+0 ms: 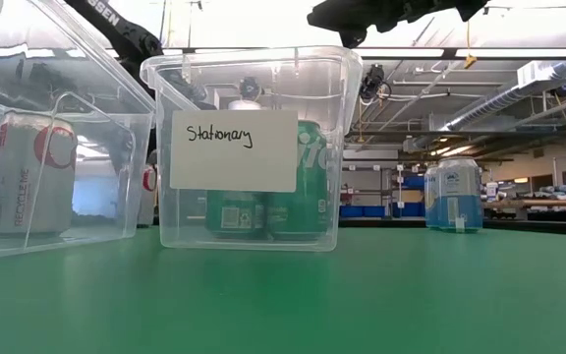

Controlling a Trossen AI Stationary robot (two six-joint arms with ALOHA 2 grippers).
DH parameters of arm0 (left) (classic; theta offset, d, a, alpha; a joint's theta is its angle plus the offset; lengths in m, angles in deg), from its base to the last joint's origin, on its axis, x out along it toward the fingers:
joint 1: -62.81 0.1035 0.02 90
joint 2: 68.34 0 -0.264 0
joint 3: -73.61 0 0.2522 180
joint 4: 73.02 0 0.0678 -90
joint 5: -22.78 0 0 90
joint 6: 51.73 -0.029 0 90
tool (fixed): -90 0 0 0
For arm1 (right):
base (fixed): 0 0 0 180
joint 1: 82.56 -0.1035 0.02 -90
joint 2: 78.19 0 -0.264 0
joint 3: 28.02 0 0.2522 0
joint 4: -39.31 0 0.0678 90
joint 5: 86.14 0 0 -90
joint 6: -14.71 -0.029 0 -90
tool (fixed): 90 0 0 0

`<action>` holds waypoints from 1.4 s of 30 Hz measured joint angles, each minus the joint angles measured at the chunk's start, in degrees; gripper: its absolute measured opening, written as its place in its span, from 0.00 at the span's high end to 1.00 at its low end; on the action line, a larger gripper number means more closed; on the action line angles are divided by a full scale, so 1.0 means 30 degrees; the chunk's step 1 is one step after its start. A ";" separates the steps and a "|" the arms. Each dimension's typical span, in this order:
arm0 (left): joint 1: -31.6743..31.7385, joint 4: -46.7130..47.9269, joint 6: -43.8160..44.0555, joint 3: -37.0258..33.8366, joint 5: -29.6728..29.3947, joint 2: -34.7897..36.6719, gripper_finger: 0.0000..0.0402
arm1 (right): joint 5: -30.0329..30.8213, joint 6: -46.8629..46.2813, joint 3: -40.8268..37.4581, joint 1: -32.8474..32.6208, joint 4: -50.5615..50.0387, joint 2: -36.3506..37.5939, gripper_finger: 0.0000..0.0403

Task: Sort soda cans
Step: Put the silver soda can into the bottom left bin

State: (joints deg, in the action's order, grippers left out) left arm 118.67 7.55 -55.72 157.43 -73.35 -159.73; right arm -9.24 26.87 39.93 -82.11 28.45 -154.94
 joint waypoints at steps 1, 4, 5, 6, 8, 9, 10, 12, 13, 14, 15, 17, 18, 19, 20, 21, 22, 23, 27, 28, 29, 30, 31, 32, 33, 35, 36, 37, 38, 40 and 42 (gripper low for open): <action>0.0000 0.0100 -0.0008 0.0082 -0.0014 -0.0007 0.24 | -0.0003 0.0000 0.0000 0.0000 0.0000 0.0000 0.87; 0.0000 0.0478 0.0027 0.0486 -0.0282 -0.0091 0.24 | -0.0004 0.0003 0.0000 0.0000 0.0000 0.0000 0.87; 0.0000 0.0522 0.0075 0.0663 -0.0289 -0.0127 0.24 | -0.0005 0.0003 0.0000 0.0000 0.0000 0.0000 0.86; 0.0000 0.0460 0.0116 0.0854 -0.0246 -0.0138 0.24 | 0.0000 0.0006 0.0000 0.0000 0.0000 0.0000 0.86; 0.0000 0.0350 0.0169 0.1132 -0.0020 -0.0127 0.24 | -0.0006 0.0007 0.0000 0.0000 0.0000 0.0000 0.86; 0.0000 0.0349 0.0183 0.1166 0.0161 -0.0124 0.24 | -0.0001 0.0007 0.0000 0.0000 0.0000 0.0000 0.85; 0.0000 0.0363 0.0191 0.1166 0.0329 -0.0124 0.24 | 0.0000 0.0007 0.0000 0.0000 0.0000 0.0000 0.85; 0.0000 0.0256 0.0204 0.1166 0.0534 -0.0109 0.24 | -0.0001 0.0007 0.0000 0.0000 0.0000 0.0000 0.84; -0.0015 0.0326 0.0204 0.1173 0.0568 -0.0109 0.24 | -0.0006 0.0007 0.0000 0.0000 0.0000 0.0000 0.84; -0.0022 0.0551 0.0204 0.1173 0.0554 -0.0109 0.24 | 0.0000 0.0007 0.0000 0.0000 0.0000 0.0000 0.84; -0.0029 0.0819 0.0204 0.1173 0.0554 -0.0102 0.24 | 0.0000 0.0007 0.0000 0.0000 0.0000 0.0000 0.83; -0.0029 0.1174 0.0204 0.1173 0.0511 -0.0102 0.24 | -0.0005 0.0007 0.0000 0.0000 -0.0005 0.0000 0.82; -0.0029 0.1329 0.0201 0.1173 0.0418 -0.0102 0.24 | 0.0000 0.0007 0.0000 0.0000 0.0000 0.0000 0.82; -0.0029 0.1488 0.0197 0.1173 0.0360 -0.0095 0.24 | -0.0001 0.0007 0.0000 0.0000 0.0000 0.0000 0.82; -0.0029 0.1583 0.0197 0.1173 0.0348 -0.0087 0.24 | 0.0000 0.0007 0.0000 0.0000 0.0000 0.0000 0.81; -0.0029 0.1574 0.0197 0.1174 0.0335 -0.0087 0.24 | 0.0000 0.0007 0.0000 0.0000 0.0000 0.0000 0.81; -0.0029 0.1574 0.0183 0.1181 0.0307 -0.0087 0.24 | 0.0000 0.0007 0.0000 0.0000 0.0000 0.0000 0.80; -0.0029 0.1634 0.0101 0.1181 0.0285 -0.0087 0.24 | -0.0007 0.0007 0.0000 0.0000 -0.0001 0.0000 0.80; -0.0029 0.1829 0.0036 0.1181 0.0159 -0.0069 0.24 | -0.0001 0.0007 0.0000 0.0000 -0.0007 0.0000 0.79; -0.0029 0.1846 0.0033 0.1181 0.0146 -0.0062 0.24 | -0.0006 0.0007 0.0000 0.0000 -0.0007 0.0000 0.78; -0.0029 0.1895 -0.0012 0.1181 0.0143 -0.0058 0.24 | -0.0006 0.0006 0.0000 0.0000 -0.0007 0.0000 0.78; -0.0029 0.1948 -0.0110 0.1181 0.0126 -0.0058 0.24 | -0.0002 0.0007 0.0000 0.0000 -0.0007 0.0000 0.78; -0.0029 0.1959 -0.0175 0.1181 0.0124 -0.0051 0.24 | -0.0003 0.0007 0.0000 0.0000 -0.0007 0.0000 0.77; -0.0029 0.1946 -0.0177 0.1182 0.0124 -0.0051 0.24 | -0.0006 0.0007 0.0000 0.0000 -0.0007 0.0000 0.76; -0.0029 0.1947 -0.0191 0.1188 0.0124 -0.0051 0.24 | -0.0007 0.0007 0.0000 0.0000 -0.0007 0.0000 0.76; -0.0029 0.1960 -0.0197 0.1188 0.0124 -0.0051 0.24 | -0.0007 0.0000 0.0000 0.0000 -0.0014 0.0000 0.74; -0.0029 0.1960 -0.0183 0.1188 0.0124 -0.0051 0.24 | -0.0005 0.0000 0.0000 0.0000 -0.0015 0.0000 0.74; -0.0029 0.1971 -0.0182 0.1191 0.0124 -0.0051 0.24 | -0.0007 0.0000 0.0000 0.0000 -0.0015 0.0000 0.73; -0.0029 0.1988 -0.0182 0.1195 0.0130 -0.0051 0.24 | -0.0005 0.0000 0.0000 0.0000 -0.0015 0.0000 0.72; -0.0029 0.2138 -0.0182 0.1210 0.0170 -0.0051 0.24 | -0.0006 0.0000 0.0000 0.0000 -0.0015 0.0000 0.71; -0.0029 0.2384 -0.0175 0.1217 0.0342 -0.0046 0.24 | -0.0007 0.0000 0.0000 0.0000 -0.0015 0.0000 0.70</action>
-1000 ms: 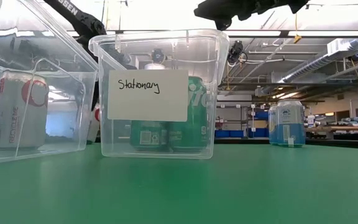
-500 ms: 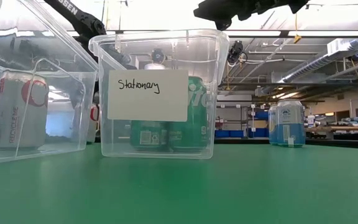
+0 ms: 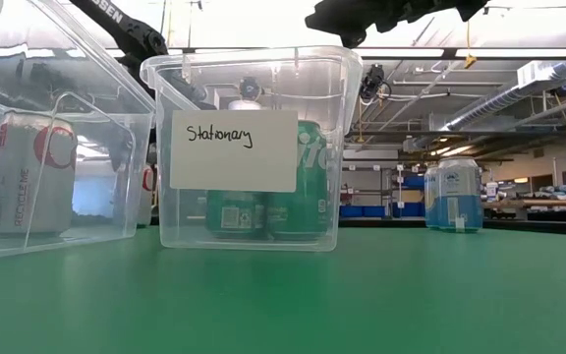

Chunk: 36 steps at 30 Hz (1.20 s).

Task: Sort soda cans
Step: Put the silver soda can into the bottom left bin

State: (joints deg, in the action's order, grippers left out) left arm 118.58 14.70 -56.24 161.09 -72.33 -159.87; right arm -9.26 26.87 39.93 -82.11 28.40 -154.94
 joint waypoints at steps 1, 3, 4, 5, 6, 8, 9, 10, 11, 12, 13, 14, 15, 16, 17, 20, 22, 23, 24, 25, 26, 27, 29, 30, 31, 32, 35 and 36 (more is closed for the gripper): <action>0.0000 0.0014 0.0000 0.0000 0.0019 0.0003 0.24 | 0.0000 0.0000 0.0000 0.0000 0.0000 0.0000 0.70; 0.0000 -0.0012 0.0001 0.0000 0.0023 0.0003 0.24 | 0.0000 0.0000 0.0000 0.0000 0.0000 0.0000 0.69; 0.0000 -0.0048 0.0010 0.0000 0.0033 0.0003 0.24 | 0.0000 0.0000 0.0000 0.0000 0.0000 0.0000 0.68; 0.0000 -0.0131 0.0024 0.0000 0.0089 0.0004 0.24 | 0.0000 0.0000 0.0000 0.0000 0.0000 0.0000 0.68; 0.0002 -0.0254 0.0045 0.0000 0.0172 0.0010 0.24 | 0.0000 0.0000 0.0000 0.0000 0.0000 0.0000 0.68; 0.0007 -0.0340 0.0043 0.0000 0.0315 0.0017 0.24 | 0.0000 0.0000 0.0000 0.0000 0.0000 0.0000 0.67; 0.0000 -0.0344 0.0044 0.0000 0.0322 0.0017 0.24 | 0.0000 0.0000 0.0000 0.0000 0.0000 0.0000 0.67; 0.0000 -0.0402 0.0044 0.0000 0.0336 0.0017 0.24 | 0.0000 0.0000 0.0000 0.0000 0.0000 0.0000 0.66; 0.0000 -0.0503 0.0041 0.0000 0.0381 0.0017 0.24 | 0.0000 0.0000 0.0000 0.0000 0.0000 0.0000 0.66; 0.0005 -0.0588 0.0044 0.0000 0.0406 0.0017 0.24 | 0.0000 0.0000 0.0000 0.0000 0.0000 0.0000 0.66; 0.0007 -0.0594 0.0044 0.0000 0.0416 0.0017 0.24 | 0.0000 0.0000 0.0000 0.0000 0.0000 0.0000 0.66; 0.0005 -0.0537 0.0034 0.0000 0.0391 0.0017 0.24 | 0.0000 0.0000 0.0000 0.0000 0.0000 0.0000 0.65; 0.0000 -0.0431 0.0004 0.0000 0.0303 0.0017 0.24 | 0.0000 0.0000 0.0000 0.0000 0.0000 0.0000 0.65; 0.0000 -0.0300 -0.0024 0.0000 0.0085 0.0017 0.24 | 0.0003 -0.0012 0.0000 0.0000 0.0000 0.0000 0.65; 0.0000 -0.0243 -0.0054 0.0000 -0.0127 0.0017 0.24 | 0.0000 -0.0056 0.0000 0.0000 0.0000 0.0000 0.65; 0.0000 -0.0455 -0.0020 0.0000 -0.0276 0.0017 0.24 | 0.0000 -0.0066 0.0000 0.0000 0.0000 0.0000 0.65; 0.0000 -0.0834 0.0020 0.0000 0.0112 0.0017 0.24 | 0.0000 -0.0066 0.0000 0.0000 0.0000 0.0000 0.65; 0.0000 -0.0970 0.0015 0.0000 0.0228 0.0017 0.24 | 0.0000 -0.0066 0.0000 0.0000 0.0000 0.0000 0.65; 0.0000 -0.1026 0.0019 0.0000 0.0284 0.0017 0.24 | 0.0000 -0.0080 0.0000 0.0000 0.0000 0.0000 0.65; 0.0000 -0.1109 0.0022 0.0000 0.0324 0.0017 0.24 | 0.0000 -0.0154 0.0000 0.0000 0.0000 0.0000 0.65; 0.0000 -0.1215 0.0024 0.0000 0.0361 0.0017 0.24 | 0.0000 -0.0209 0.0000 0.0000 0.0000 0.0000 0.65; 0.0000 -0.1321 0.0060 0.0000 0.0403 0.0017 0.24 | 0.0000 -0.0219 0.0000 0.0000 -0.0007 0.0000 0.66; 0.0000 -0.1344 0.0073 0.0000 0.0416 0.0017 0.24 | 0.0002 -0.0221 0.0000 0.0000 -0.0021 0.0000 0.69; 0.0000 -0.1334 0.0077 0.0000 0.0416 0.0017 0.24 | 0.0104 -0.0223 0.0000 0.0000 -0.0029 0.0000 0.71; 0.0000 -0.1327 0.0080 0.0000 0.0416 0.0017 0.24 | 0.0439 -0.0226 0.0000 0.0000 -0.0029 0.0000 0.74; 0.0000 -0.1313 0.0087 0.0000 0.0431 0.0017 0.24 | 0.0784 -0.0226 0.0000 -0.0003 -0.0029 0.0000 0.78; 0.0000 -0.1307 0.0082 0.0000 0.0251 0.0017 0.24 | 0.1086 -0.0213 0.0000 0.0000 -0.0055 0.0000 0.93; 0.0000 -0.1300 0.0080 0.0000 0.0139 0.0017 0.25 | 0.1086 -0.0142 0.0000 0.0000 -0.0058 0.0000 0.96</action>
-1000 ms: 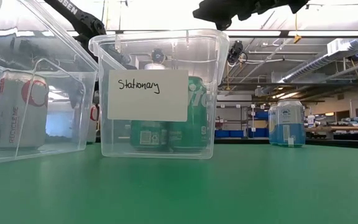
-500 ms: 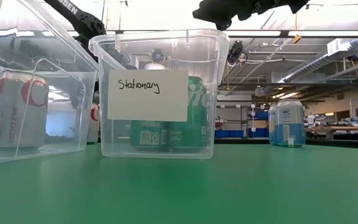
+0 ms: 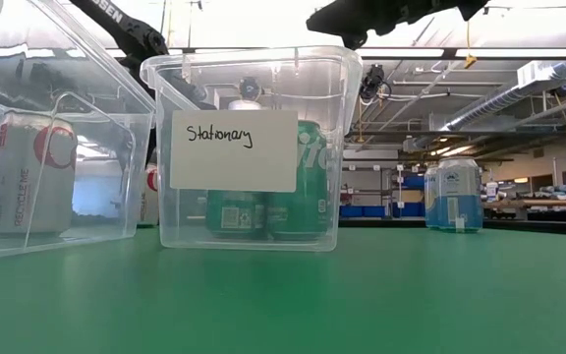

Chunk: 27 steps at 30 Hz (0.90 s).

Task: Sort soda cans
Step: Put the silver soda can into the bottom left bin

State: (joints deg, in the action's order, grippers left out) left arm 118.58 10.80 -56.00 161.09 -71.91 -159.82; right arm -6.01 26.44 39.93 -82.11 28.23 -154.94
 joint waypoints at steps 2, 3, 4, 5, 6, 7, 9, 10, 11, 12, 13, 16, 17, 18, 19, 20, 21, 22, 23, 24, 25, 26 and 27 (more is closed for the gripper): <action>0.0000 0.0018 0.0070 0.0007 -0.0044 0.0000 0.26 | 0.0007 0.0084 0.0000 0.0000 0.0007 0.0000 0.97; 0.0000 0.0035 0.0132 0.0015 -0.0048 0.0000 0.27 | -0.0005 0.0071 0.0000 0.0000 0.0015 0.0000 0.96; 0.0000 0.0033 0.0238 0.0015 -0.0070 0.0000 0.27 | -0.0015 0.0007 0.0000 0.0000 0.0019 0.0000 0.94; 0.0000 0.0035 0.0310 0.0015 -0.0102 0.0000 0.28 | -0.0015 -0.0057 0.0000 0.0000 0.0022 0.0000 0.92; 0.0000 0.0050 0.0390 0.0015 -0.0109 0.0000 0.29 | -0.0022 -0.0069 0.0000 0.0000 0.0022 0.0000 0.91; 0.0000 0.0046 0.0410 0.0015 -0.0111 0.0000 0.29 | -0.0024 -0.0076 0.0000 0.0000 0.0022 0.0000 0.90; -0.0007 0.0046 0.0416 0.0022 -0.0118 0.0000 0.30 | -0.0030 -0.0076 0.0000 0.0000 0.0029 0.0000 0.88; -0.0007 0.0045 0.0473 0.0022 -0.0150 0.0000 0.30 | -0.0030 -0.0076 0.0000 0.0000 0.0029 0.0000 0.88; -0.0007 0.0038 0.0612 0.0022 -0.0241 0.0000 0.30 | -0.0037 -0.0076 0.0000 0.0000 0.0029 0.0000 0.87; -0.0007 0.0038 0.0760 0.0022 -0.0338 0.0000 0.30 | -0.0044 -0.0076 0.0000 0.0000 0.0029 0.0000 0.87; -0.0007 0.0038 0.0914 0.0022 -0.0419 0.0000 0.29 | -0.0051 -0.0076 0.0000 0.0000 0.0030 0.0000 0.86; -0.0007 0.0046 0.0971 0.0022 -0.0551 0.0000 0.26 | -0.0075 -0.0074 0.0000 0.0000 0.0036 0.0000 0.85; -0.0007 0.0046 0.0872 0.0022 -0.0544 0.0000 0.25 | -0.0081 -0.0069 0.0000 0.0000 0.0036 0.0000 0.84; -0.0007 0.0050 0.0609 0.0022 -0.0488 0.0000 0.25 | -0.0081 -0.0070 0.0000 0.0000 0.0036 0.0000 0.83; -0.0007 0.0084 0.0429 0.0022 -0.0448 0.0000 0.24 | -0.0088 -0.0069 0.0000 0.0000 0.0036 0.0000 0.82; -0.0007 0.0131 0.0261 0.0022 -0.0444 0.0000 0.24 | -0.0088 -0.0070 0.0000 0.0000 0.0036 0.0000 0.81; -0.0007 0.0146 0.0105 0.0022 -0.0441 0.0000 0.24 | -0.0088 -0.0073 0.0000 0.0000 0.0036 0.0000 0.80; -0.0007 0.0158 0.0066 0.0022 -0.0437 0.0000 0.24 | -0.0088 -0.0069 0.0000 0.0000 0.0036 0.0000 0.79; -0.0007 0.0180 0.0058 0.0022 -0.0437 0.0000 0.26 | -0.0088 -0.0076 0.0000 0.0000 0.0036 0.0000 0.78; -0.0007 0.0201 0.0051 0.0022 -0.0437 0.0000 0.28 | -0.0088 -0.0076 0.0000 0.0000 0.0043 0.0000 0.77; -0.0007 0.0232 0.0051 0.0022 -0.0436 0.0000 0.31 | -0.0088 -0.0076 0.0000 0.0000 0.0044 0.0000 0.76; 0.0000 0.0256 0.0044 0.0022 -0.0416 0.0000 0.34 | -0.0088 -0.0076 0.0000 0.0000 0.0044 0.0000 0.76; 0.0000 0.0301 0.0044 0.0028 -0.0387 0.0000 0.38 | -0.0088 -0.0076 0.0000 0.0000 0.0044 0.0000 0.75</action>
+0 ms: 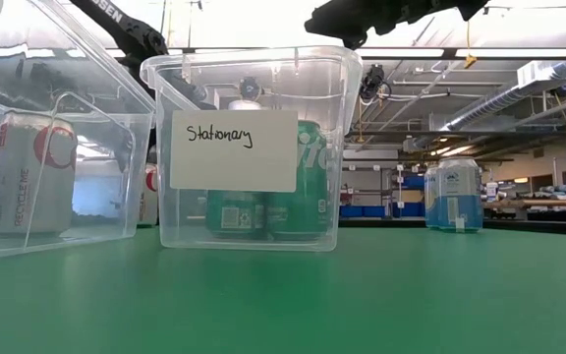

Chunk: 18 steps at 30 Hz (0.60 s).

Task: Sort soda cans
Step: Put the silver soda can into the bottom left bin

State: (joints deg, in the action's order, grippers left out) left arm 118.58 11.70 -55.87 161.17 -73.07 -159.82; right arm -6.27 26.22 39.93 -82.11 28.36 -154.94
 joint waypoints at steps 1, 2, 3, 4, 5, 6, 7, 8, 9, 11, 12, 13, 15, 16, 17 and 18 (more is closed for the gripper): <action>0.0000 0.0071 0.0000 0.0009 0.0001 0.0000 0.42 | 0.0000 0.0000 0.0000 0.0000 0.0000 0.0000 0.75; 0.0000 0.0179 -0.0007 0.0016 0.0013 0.0004 0.46 | 0.0000 0.0000 0.0000 0.0000 0.0000 0.0000 0.74; 0.0000 0.0307 0.0006 0.0016 0.0030 0.0015 0.50 | -0.0001 0.0000 0.0000 0.0000 0.0000 0.0000 0.74; 0.0000 0.0386 0.0031 0.0016 0.0032 0.0015 0.52 | -0.0004 0.0000 0.0000 0.0000 0.0000 0.0000 0.74; -0.0001 0.0423 0.0036 0.0016 0.0030 0.0015 0.54 | -0.0007 0.0000 0.0000 0.0000 0.0000 0.0000 0.74; -0.0007 0.0451 0.0044 0.0016 0.0045 0.0015 0.55 | -0.0007 0.0000 0.0000 0.0000 0.0000 0.0000 0.73; -0.0007 0.0513 0.0050 0.0016 0.0052 0.0015 0.56 | -0.0007 0.0000 0.0000 0.0000 0.0000 0.0000 0.73; -0.0007 0.0588 0.0058 0.0016 0.0058 0.0015 0.55 | -0.0007 0.0000 0.0000 0.0000 0.0000 0.0000 0.73; -0.0007 0.0714 0.0081 0.0016 0.0067 0.0009 0.55 | -0.0007 0.0000 0.0000 0.0000 0.0000 0.0000 0.72; -0.0007 0.0887 0.0301 0.0009 0.0213 -0.0007 0.52 | -0.0007 0.0000 0.0000 0.0000 0.0000 0.0000 0.71; -0.0007 0.0926 0.0459 0.0009 0.0205 -0.0007 0.50 | -0.0007 0.0000 0.0000 0.0000 0.0000 0.0000 0.71; -0.0007 0.0979 0.0530 0.0009 0.0207 -0.0007 0.48 | -0.0007 0.0003 0.0000 0.0000 0.0000 0.0000 0.70; -0.0007 0.1036 0.0539 0.0009 0.0203 -0.0007 0.43 | -0.0007 0.0002 0.0000 0.0000 0.0000 0.0000 0.68; -0.0007 0.1021 0.0546 0.0009 0.0194 -0.0007 0.40 | -0.0007 0.0000 0.0000 0.0000 0.0000 0.0000 0.67; -0.0007 0.1034 0.0554 0.0009 0.0147 -0.0007 0.38 | -0.0011 0.0003 0.0000 0.0000 0.0000 0.0000 0.65; -0.0007 0.1033 0.0555 0.0009 0.0053 -0.0007 0.35 | -0.0014 0.0000 0.0000 0.0000 -0.0007 0.0000 0.64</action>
State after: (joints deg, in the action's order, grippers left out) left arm 118.56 14.80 -54.20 161.20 -72.91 -159.84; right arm -6.31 26.22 39.93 -82.11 28.34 -154.94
